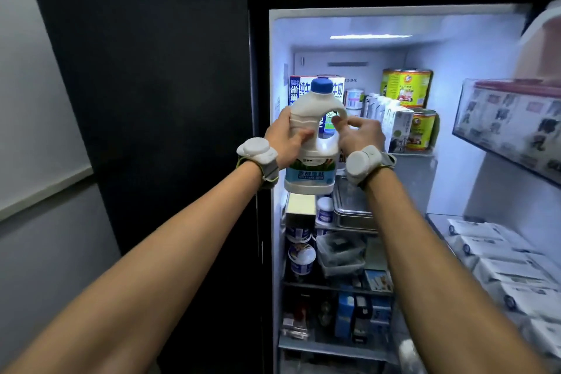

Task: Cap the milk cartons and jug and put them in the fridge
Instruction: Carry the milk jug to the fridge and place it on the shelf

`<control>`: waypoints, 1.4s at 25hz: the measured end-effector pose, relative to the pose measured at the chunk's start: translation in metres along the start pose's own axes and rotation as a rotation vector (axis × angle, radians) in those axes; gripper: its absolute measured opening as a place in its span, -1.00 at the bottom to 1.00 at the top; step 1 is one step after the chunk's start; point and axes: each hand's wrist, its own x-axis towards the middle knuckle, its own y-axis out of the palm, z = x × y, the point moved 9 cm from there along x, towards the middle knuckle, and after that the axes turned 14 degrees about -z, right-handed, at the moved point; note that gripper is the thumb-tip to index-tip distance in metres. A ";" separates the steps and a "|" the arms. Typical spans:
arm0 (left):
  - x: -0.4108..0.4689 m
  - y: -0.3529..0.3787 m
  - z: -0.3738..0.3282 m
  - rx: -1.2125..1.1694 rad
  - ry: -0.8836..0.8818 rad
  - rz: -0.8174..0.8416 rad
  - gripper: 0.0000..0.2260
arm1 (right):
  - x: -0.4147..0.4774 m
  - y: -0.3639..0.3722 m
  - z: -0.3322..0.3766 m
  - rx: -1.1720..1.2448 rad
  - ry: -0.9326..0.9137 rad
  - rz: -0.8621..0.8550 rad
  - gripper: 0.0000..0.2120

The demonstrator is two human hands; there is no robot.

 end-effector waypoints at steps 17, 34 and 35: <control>0.133 0.085 0.039 -0.062 -0.042 0.004 -0.62 | 0.135 0.075 -0.017 0.012 0.012 -0.001 -0.69; 0.136 0.120 0.085 0.203 -0.047 -0.067 -0.38 | 0.157 0.123 -0.045 0.041 0.000 0.094 -0.59; 0.140 0.123 0.089 0.202 -0.055 -0.069 -0.39 | 0.161 0.129 -0.052 0.078 0.010 0.095 -0.58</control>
